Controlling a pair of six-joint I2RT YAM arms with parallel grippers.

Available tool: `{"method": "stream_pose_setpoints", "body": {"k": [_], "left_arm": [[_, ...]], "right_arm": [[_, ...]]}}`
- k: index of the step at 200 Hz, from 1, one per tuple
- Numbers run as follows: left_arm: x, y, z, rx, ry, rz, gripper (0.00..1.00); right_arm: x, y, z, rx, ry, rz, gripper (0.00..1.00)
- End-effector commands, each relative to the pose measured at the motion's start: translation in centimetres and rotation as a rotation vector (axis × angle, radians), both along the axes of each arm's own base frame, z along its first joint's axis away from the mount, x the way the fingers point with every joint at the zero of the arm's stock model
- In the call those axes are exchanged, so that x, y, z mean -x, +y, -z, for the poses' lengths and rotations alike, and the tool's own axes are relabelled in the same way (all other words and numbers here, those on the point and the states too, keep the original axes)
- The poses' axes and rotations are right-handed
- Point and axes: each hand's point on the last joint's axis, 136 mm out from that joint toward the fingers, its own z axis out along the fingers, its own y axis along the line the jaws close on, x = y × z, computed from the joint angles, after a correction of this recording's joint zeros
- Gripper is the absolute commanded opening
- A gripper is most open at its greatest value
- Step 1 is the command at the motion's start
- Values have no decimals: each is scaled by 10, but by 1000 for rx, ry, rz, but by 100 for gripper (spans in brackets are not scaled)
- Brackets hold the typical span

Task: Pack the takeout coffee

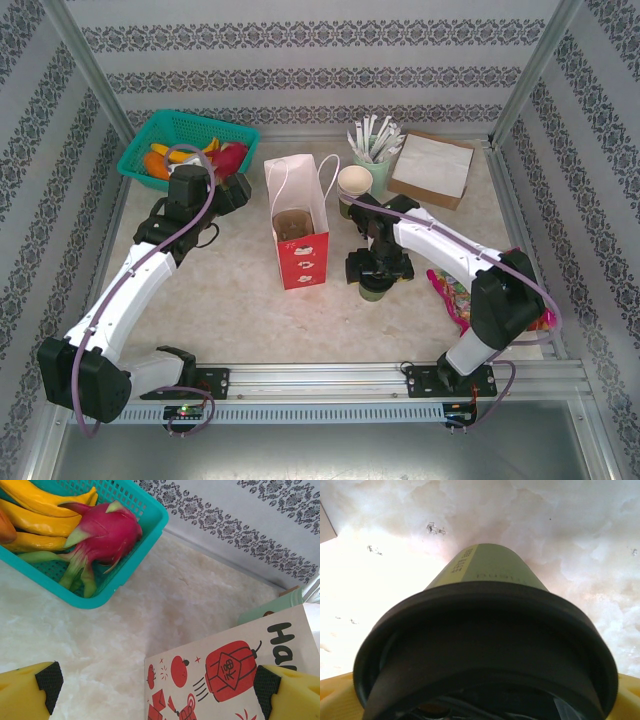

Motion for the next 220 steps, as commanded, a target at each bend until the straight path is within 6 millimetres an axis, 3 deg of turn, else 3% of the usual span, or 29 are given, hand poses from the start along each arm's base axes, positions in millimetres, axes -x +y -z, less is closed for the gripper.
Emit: {"method": "stream_pose_setpoints", "body": {"k": [1, 46, 85, 133, 162, 176, 220], "left_arm": [[1, 10, -9, -17, -28, -23, 100], [1, 11, -9, -16, -28, -26, 100], [1, 10, -10, -12, -29, -21, 100], [-9, -2, -34, 32, -48, 77, 100], [-26, -7, -58, -25, -94, 198, 100], [-35, -20, -67, -90, -124, 323, 100], [-61, -59, -72, -231, -124, 662, 98]], "right_arm": [[-2, -6, -5, 34, 5, 0, 98], [-2, -7, -3, 44, 12, -4, 94], [-2, -13, -5, 61, 3, -9, 80], [1, -18, -17, 59, -16, -41, 75], [1, -19, -30, 36, -57, -64, 75], [2, -21, -35, 35, -75, -68, 74], [5, -24, -49, 22, -118, -64, 73]]}}
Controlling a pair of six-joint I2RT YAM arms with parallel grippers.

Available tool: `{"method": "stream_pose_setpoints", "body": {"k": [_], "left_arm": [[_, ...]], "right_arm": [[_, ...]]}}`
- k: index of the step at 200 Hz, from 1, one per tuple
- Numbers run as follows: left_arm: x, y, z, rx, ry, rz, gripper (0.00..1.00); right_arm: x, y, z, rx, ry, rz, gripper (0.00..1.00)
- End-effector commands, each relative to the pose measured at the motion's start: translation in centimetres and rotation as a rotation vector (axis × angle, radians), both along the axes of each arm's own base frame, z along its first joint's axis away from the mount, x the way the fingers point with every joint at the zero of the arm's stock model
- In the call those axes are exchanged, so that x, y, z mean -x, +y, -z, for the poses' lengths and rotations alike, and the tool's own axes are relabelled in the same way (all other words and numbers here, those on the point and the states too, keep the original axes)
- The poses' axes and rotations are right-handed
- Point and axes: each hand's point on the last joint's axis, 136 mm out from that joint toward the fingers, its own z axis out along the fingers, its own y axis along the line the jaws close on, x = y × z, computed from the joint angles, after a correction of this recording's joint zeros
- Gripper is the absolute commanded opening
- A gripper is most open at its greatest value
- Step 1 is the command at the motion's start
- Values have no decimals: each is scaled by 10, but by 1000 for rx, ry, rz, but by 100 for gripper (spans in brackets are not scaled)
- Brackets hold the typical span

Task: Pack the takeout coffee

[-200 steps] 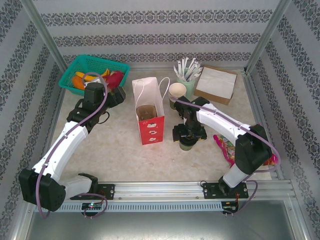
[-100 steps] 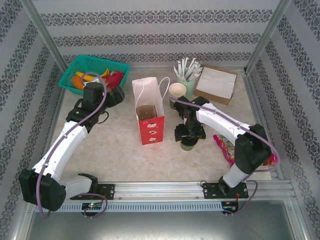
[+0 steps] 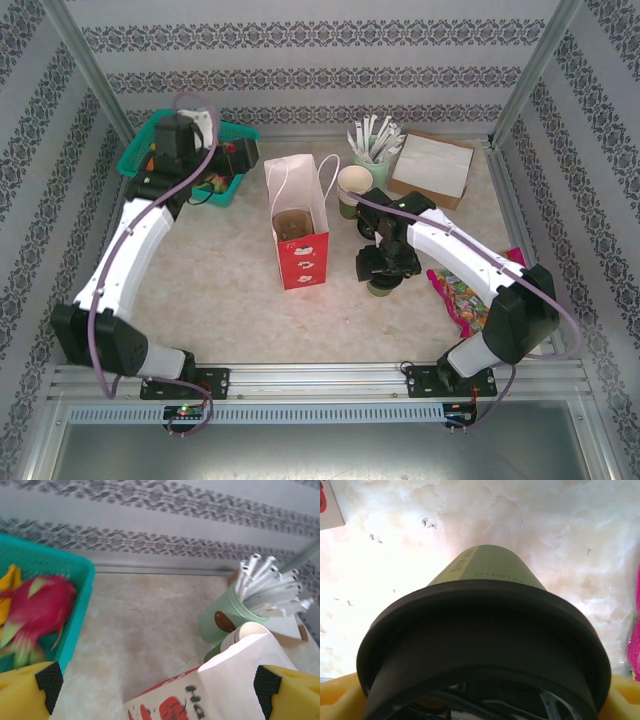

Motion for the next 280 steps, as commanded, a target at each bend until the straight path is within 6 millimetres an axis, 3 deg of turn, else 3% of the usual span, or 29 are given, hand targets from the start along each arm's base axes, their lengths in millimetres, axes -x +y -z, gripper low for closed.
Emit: {"method": "stream_pose_setpoints", "body": {"k": [1, 55, 96, 167, 228, 280], "left_arm": [[0, -27, 4, -118, 1, 267, 98], [-10, -56, 14, -204, 11, 557, 95], [-21, -65, 33, -267, 50, 674, 85], [-23, -95, 51, -306, 48, 822, 77], [-29, -88, 68, -362, 113, 805, 48], [-20, -92, 50, -295, 117, 778, 13]], "right_arm": [[0, -8, -16, 10, -42, -5, 73], [6, -11, -22, -7, -69, 7, 72], [10, -11, -26, -18, -84, 13, 72], [15, -10, -30, -23, -86, 4, 70], [25, -15, -48, -34, -114, 1, 70], [35, -15, -74, -72, -122, -48, 68]]}}
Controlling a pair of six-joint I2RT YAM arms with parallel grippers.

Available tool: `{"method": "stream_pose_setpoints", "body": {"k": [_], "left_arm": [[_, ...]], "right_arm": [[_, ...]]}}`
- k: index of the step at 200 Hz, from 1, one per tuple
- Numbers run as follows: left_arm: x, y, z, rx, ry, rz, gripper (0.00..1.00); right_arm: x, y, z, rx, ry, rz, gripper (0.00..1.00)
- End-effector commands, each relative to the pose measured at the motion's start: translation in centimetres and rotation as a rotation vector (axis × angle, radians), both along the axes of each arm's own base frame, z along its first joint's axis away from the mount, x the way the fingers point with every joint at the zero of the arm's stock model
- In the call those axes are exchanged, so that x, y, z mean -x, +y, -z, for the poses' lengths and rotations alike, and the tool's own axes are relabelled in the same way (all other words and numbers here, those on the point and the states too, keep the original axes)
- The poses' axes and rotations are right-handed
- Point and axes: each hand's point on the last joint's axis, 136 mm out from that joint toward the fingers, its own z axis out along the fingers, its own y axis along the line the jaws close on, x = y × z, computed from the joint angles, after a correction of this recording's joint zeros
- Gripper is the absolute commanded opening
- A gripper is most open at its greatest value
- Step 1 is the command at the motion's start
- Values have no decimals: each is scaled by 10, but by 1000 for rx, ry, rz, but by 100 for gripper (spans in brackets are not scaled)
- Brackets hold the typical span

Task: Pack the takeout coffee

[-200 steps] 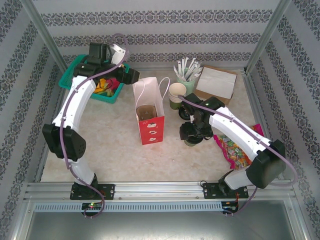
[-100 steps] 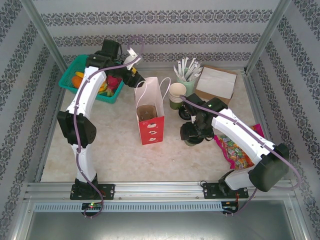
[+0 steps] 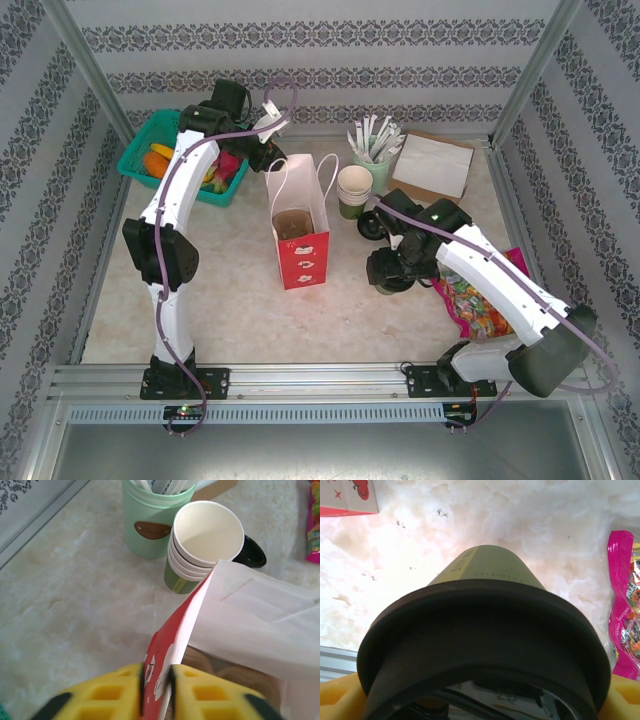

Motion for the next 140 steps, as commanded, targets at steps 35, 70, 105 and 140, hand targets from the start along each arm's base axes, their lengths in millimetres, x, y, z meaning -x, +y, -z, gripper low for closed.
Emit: {"method": "stream_pose_setpoints", "body": {"k": [35, 70, 105, 140], "left_arm": [[25, -5, -37, 96, 33, -41, 5], [45, -10, -57, 218, 79, -100, 2], [61, -8, -47, 219, 126, -208, 0], [70, -3, -32, 206, 233, -370, 0]], "right_arm": [[16, -4, -43, -15, -11, -65, 68], [20, 4, -65, -61, -34, -92, 67], [24, 9, -90, -110, -71, -114, 67], [36, 15, -110, -154, -68, -159, 67]]}}
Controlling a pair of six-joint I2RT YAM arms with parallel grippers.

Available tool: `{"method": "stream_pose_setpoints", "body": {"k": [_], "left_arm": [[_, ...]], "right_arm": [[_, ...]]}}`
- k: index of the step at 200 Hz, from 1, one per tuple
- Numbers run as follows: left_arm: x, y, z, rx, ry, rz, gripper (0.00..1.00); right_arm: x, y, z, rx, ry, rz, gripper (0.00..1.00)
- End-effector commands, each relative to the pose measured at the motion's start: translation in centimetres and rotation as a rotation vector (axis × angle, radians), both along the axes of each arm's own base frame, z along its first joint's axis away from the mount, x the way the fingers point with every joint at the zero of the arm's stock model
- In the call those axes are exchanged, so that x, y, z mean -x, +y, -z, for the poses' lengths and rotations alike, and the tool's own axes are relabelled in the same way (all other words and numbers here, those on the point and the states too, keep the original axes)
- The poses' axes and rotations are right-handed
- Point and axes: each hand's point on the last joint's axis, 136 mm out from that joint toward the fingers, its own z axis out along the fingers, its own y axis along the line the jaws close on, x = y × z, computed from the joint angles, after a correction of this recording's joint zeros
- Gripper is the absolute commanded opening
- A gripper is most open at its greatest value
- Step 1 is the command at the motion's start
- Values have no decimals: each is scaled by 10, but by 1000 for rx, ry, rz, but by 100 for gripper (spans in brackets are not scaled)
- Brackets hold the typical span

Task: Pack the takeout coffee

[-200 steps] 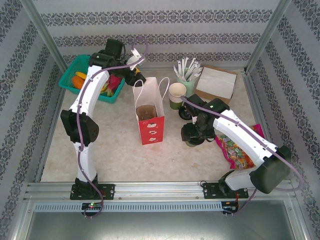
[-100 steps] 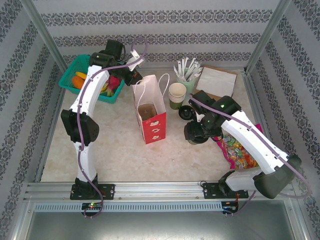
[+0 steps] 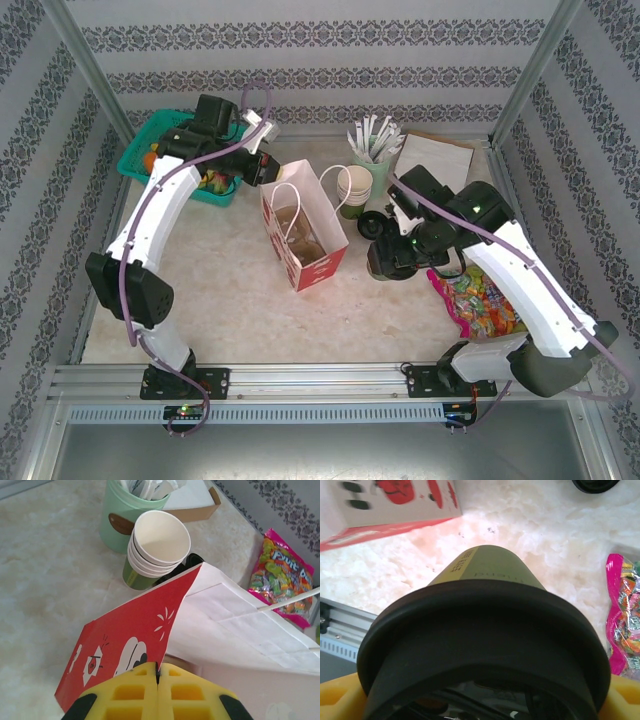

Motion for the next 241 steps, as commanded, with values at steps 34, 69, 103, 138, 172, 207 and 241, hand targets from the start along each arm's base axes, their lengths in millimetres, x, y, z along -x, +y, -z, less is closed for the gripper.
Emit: {"method": "stream_pose_setpoints", "body": {"k": [34, 69, 103, 138, 172, 207, 241], "left_arm": [[10, 3, 12, 16, 121, -237, 0], [22, 6, 17, -1, 136, -301, 0], [29, 4, 12, 32, 128, -318, 0], [31, 5, 12, 54, 125, -337, 1], [32, 4, 19, 80, 155, -361, 5], [33, 5, 23, 82, 169, -381, 9], [34, 1, 24, 87, 174, -344, 19]], "right_arm": [[22, 8, -34, -81, -5, -93, 67], [22, 23, -53, -148, -26, -120, 66], [15, 41, -72, -210, -69, -149, 66], [2, 57, -83, -212, -100, -167, 66], [-12, 77, -75, -169, -92, -191, 66], [-30, 104, -70, -191, -98, -194, 65], [-37, 120, -55, -155, -67, -199, 65]]}}
